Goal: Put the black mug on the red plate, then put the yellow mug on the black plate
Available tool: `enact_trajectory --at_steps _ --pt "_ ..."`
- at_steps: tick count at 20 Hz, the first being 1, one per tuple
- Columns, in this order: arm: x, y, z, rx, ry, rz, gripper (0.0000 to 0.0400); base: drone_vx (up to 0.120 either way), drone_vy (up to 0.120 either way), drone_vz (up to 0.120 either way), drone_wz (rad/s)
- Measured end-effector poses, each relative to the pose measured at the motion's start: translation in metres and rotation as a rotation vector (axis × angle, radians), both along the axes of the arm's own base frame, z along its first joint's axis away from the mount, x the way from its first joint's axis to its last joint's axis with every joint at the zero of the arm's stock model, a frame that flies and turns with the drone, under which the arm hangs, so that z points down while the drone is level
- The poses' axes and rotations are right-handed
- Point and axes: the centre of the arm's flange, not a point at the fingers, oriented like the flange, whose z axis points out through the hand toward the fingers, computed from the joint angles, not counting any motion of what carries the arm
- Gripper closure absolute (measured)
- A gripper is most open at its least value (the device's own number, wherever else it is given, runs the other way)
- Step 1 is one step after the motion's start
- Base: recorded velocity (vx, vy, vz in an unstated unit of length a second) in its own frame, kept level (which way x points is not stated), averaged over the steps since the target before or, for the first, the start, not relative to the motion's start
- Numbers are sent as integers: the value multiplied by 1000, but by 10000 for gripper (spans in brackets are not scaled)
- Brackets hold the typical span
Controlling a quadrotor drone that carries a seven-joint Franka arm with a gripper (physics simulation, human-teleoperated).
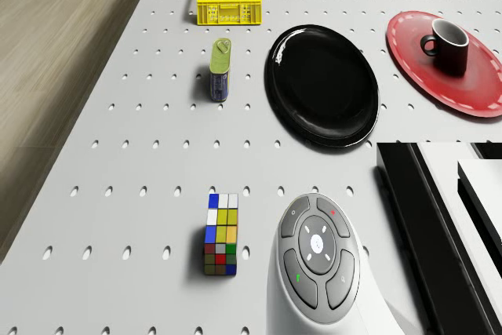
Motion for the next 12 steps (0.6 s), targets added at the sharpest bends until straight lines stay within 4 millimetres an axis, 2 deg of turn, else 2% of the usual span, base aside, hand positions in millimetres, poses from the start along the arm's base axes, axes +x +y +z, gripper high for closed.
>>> enact_trajectory --at_steps 1,6,8,12 --pt "0 0 0 0 0 0 0 0 120 0 0" --pt "0 0 0 0 0 0 0 0 120 112 0" --pt "0 0 0 0 0 0 0 0 120 -20 0" --pt "0 0 0 0 0 0 0 0 120 -120 0"
